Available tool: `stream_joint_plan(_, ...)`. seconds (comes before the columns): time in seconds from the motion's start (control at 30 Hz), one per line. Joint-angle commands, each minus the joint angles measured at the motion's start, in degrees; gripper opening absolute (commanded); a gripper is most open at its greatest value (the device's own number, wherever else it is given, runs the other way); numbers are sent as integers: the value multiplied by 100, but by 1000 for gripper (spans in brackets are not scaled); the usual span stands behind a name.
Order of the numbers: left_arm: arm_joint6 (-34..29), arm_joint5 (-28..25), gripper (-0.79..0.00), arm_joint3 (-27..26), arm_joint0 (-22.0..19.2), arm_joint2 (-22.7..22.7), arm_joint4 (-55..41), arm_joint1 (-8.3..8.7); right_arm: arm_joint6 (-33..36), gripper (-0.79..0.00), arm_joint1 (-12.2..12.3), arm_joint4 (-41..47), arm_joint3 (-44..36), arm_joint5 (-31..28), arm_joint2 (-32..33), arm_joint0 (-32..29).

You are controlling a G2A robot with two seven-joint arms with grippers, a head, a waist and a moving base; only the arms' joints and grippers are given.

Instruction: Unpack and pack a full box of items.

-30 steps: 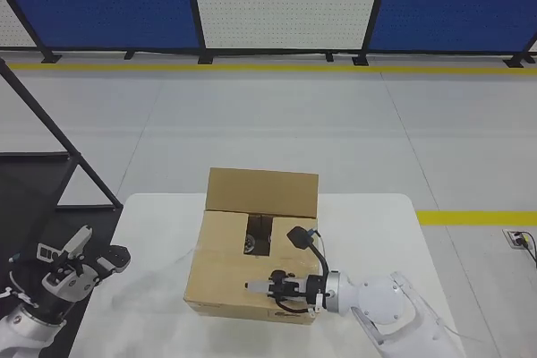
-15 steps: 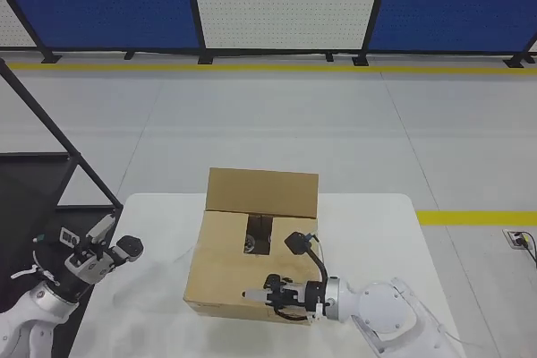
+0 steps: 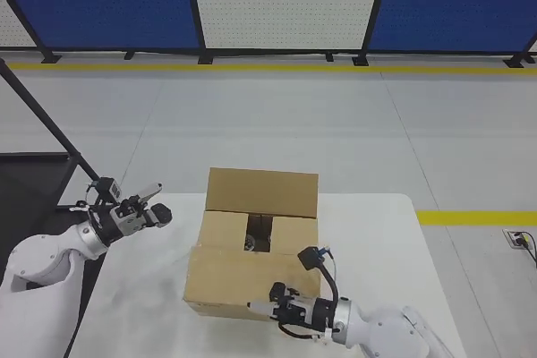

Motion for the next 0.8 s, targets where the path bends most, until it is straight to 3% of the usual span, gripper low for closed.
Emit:
stream_joint_plan(0.0, -14, -85, 0, 333, -232, 143, 7, -8, -177, 0, 0, 10, -101, 3, 28, -58)
stream_joint_plan(0.3, 83, -346, 0, 1209, -781, 434, 222, 25, -526, 0, -31, 112, -195, 528, 59, 81)
stream_joint_plan(0.4, 147, -363, 0, 1229, -802, 443, 257, 26, -545, 0, -50, 87, -50, 846, -9, 207)
stream_joint_plan(0.77, 147, -363, 0, 1229, -802, 443, 257, 26, -545, 0, -50, 87, -50, 846, -9, 207)
